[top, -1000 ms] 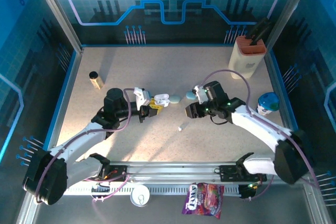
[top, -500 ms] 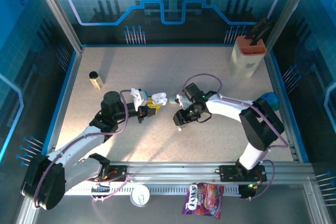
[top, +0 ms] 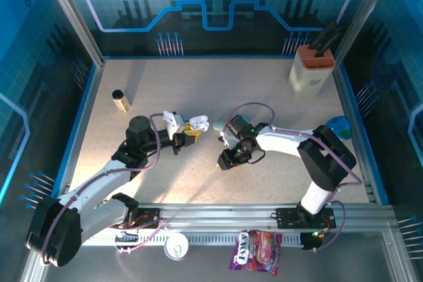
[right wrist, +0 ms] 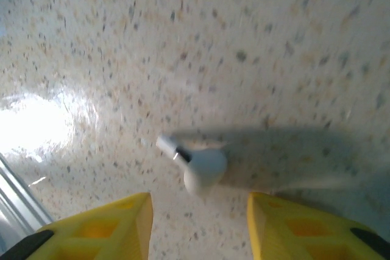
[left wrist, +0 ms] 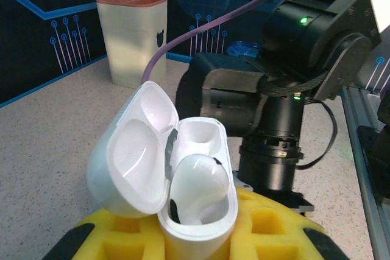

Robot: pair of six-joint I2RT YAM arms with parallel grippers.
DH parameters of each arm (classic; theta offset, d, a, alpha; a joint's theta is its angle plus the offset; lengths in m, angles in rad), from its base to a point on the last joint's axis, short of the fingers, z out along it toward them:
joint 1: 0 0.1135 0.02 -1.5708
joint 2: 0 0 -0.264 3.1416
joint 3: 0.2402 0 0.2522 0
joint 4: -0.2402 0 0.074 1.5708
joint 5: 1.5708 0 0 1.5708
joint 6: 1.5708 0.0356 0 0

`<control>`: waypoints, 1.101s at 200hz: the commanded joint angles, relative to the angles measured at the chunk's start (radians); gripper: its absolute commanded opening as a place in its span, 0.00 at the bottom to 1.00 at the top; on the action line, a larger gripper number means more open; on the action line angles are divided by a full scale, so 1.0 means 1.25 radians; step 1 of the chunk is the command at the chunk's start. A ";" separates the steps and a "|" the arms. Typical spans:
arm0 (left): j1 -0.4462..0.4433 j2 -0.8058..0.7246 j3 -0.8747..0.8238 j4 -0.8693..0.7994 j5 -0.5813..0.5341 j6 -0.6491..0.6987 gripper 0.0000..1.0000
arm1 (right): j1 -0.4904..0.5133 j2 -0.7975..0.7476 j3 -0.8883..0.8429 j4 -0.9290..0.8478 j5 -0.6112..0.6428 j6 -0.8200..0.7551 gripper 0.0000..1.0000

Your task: Insert the wireless bluetooth earbuds into the charging case

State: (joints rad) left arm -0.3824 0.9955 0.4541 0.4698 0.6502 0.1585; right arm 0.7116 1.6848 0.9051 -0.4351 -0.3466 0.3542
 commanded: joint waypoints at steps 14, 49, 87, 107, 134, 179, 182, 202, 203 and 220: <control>0.004 -0.011 -0.014 0.037 -0.003 -0.008 0.00 | 0.033 -0.069 -0.034 -0.018 0.005 0.050 0.41; 0.004 -0.013 -0.022 0.062 -0.017 -0.016 0.00 | 0.033 -0.095 -0.026 -0.017 0.080 0.093 0.40; 0.008 -0.021 -0.034 0.080 -0.039 -0.015 0.01 | 0.016 -0.033 0.011 0.034 0.065 0.192 0.36; 0.010 -0.022 -0.033 0.075 -0.037 -0.015 0.01 | 0.017 0.000 0.009 0.078 0.036 0.218 0.34; 0.010 -0.023 -0.031 0.069 -0.034 -0.013 0.01 | 0.016 0.033 0.009 0.106 0.030 0.226 0.32; 0.011 -0.022 -0.028 0.065 -0.030 -0.013 0.01 | 0.009 0.058 0.002 0.122 0.040 0.234 0.28; 0.010 -0.022 -0.028 0.066 -0.029 -0.013 0.01 | 0.008 0.058 0.000 0.125 0.040 0.235 0.28; 0.010 -0.018 -0.026 0.066 -0.027 -0.014 0.01 | 0.002 0.064 -0.005 0.137 0.040 0.244 0.25; 0.010 -0.018 -0.027 0.066 -0.027 -0.014 0.01 | 0.002 0.065 -0.005 0.137 0.040 0.244 0.24; 0.010 -0.017 -0.027 0.066 -0.026 -0.013 0.01 | 0.003 0.063 -0.002 0.137 0.040 0.242 0.21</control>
State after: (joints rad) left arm -0.3759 0.9852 0.4210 0.5224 0.6132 0.1555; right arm 0.7162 1.7226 0.8986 -0.3321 -0.3016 0.6472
